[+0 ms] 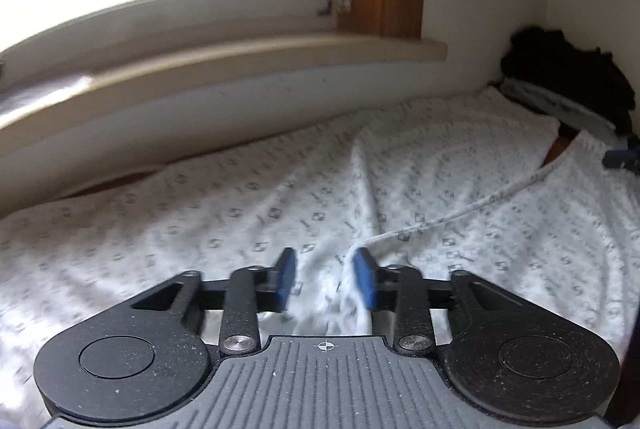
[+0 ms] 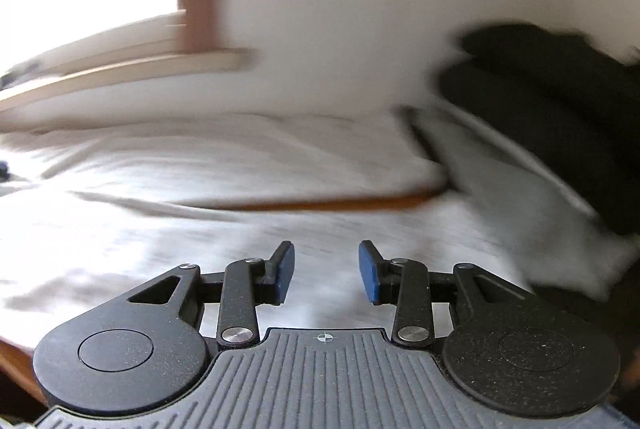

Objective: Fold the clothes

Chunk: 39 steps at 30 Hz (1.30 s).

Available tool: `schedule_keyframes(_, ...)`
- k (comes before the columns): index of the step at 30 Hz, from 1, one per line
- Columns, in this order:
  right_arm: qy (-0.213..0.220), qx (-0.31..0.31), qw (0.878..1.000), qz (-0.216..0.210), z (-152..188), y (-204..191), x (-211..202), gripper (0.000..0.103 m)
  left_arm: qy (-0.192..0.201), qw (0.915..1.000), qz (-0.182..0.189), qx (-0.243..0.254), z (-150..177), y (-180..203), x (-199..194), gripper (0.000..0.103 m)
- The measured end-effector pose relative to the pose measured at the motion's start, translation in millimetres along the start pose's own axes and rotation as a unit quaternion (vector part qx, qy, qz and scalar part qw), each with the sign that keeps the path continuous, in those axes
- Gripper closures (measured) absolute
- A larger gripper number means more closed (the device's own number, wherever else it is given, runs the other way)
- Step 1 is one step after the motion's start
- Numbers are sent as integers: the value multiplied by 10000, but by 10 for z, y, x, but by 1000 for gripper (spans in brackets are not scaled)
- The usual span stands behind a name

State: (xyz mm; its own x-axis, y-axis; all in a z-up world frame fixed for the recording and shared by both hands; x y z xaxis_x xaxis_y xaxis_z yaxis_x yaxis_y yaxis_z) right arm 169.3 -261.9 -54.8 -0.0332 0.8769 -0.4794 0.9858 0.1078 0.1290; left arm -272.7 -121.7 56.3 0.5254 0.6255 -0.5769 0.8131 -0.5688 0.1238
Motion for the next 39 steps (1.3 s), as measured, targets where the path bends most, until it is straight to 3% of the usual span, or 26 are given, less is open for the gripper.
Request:
schedule_keyframes(5,178,-691,9924,-1002,-323,-963,160,65,151,9994,-269,172,238,120,-539,36)
schedule_keyframes(9,151,-1041,9793,-1727,-449,-1656,227,65,210,9987,-383,269,493,261,-890,35)
schedule_keyframes(13,101,-1417,9627,-2301,-491,-2261,196,65,190,9974,-513,465,724,422,-1092,43)
schedule_keyframes(15,121,-1598,9557,-2468,-522,-2474,160,65,138,9972,-444,591,812,499,-1154,48)
schedule_keyframes(19,253,-1852,9460,-2649,-587,-2742,-22,65,-9,9967,-316,751,955,595,-1211,47)
schedule_keyframes(28,329,-1979,9388,-2800,-565,-2907,-210,64,-340,9933,-208,1088,1212,670,-1125,46)
schedule_keyframes(31,280,-2048,9368,-2822,-521,-2947,-205,64,-312,9925,-332,1134,1247,649,-1097,54)
schedule_keyframes(33,256,-2063,9361,-2837,-493,-2956,-210,64,-274,9938,-297,1034,1213,595,-1116,82)
schedule_keyframes(34,248,-2069,9358,-2843,-480,-2957,-214,64,-255,9945,-276,981,1194,567,-1127,102)
schedule_keyframes(39,319,-2061,9360,-2835,-471,-2924,-281,64,125,9972,-197,714,856,418,-1260,102)
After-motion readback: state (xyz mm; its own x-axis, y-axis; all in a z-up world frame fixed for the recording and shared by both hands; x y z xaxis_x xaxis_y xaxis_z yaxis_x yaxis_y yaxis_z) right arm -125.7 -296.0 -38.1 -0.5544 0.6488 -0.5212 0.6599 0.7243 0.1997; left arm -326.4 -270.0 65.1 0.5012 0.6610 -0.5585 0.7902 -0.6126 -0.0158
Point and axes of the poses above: each gripper's, at about its wrist camera, not at the fingertips, and x roughly the way its jaws point, y to its right, z to its underside, the point moved 2 cm from there along x, roughly the way its jaws point, and after that the axes turned 8 degrees about -x, right-handed, at the moved point
